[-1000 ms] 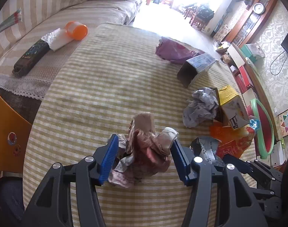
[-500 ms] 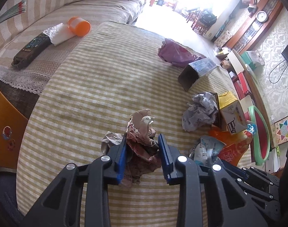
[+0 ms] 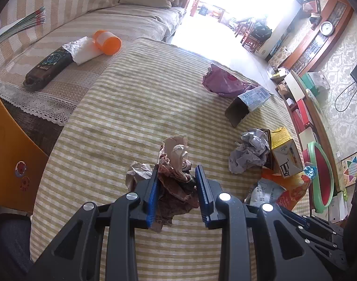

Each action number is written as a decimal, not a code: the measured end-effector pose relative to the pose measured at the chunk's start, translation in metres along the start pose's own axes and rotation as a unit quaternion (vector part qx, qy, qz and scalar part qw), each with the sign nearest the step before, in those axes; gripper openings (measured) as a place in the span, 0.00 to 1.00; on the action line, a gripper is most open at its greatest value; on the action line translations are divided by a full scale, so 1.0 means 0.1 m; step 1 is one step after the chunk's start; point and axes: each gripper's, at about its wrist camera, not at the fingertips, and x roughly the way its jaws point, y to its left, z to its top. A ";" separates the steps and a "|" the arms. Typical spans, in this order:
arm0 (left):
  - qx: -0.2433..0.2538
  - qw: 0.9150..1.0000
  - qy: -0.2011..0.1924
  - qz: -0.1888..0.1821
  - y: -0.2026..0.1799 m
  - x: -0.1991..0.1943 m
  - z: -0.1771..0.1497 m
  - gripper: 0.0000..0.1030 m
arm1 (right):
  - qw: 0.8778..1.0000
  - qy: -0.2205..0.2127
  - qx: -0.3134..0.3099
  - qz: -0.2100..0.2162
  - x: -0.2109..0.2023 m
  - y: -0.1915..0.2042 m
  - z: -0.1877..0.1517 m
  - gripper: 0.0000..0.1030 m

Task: Collect trash
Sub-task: 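Carry the paper and foil bag over the red bin and open both tools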

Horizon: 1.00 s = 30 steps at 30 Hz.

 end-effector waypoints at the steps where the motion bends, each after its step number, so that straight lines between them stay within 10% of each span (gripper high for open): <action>1: 0.003 1.000 -0.001 0.002 -0.01 0.00 0.01 0.26 | 1.000 -0.004 0.000 0.000 -0.03 0.01 0.00 0.15; 30: 0.115 0.990 -0.057 -0.056 -1.14 -0.34 0.20 0.26 | 0.986 -0.157 0.039 -0.033 -1.14 -0.45 0.24 0.15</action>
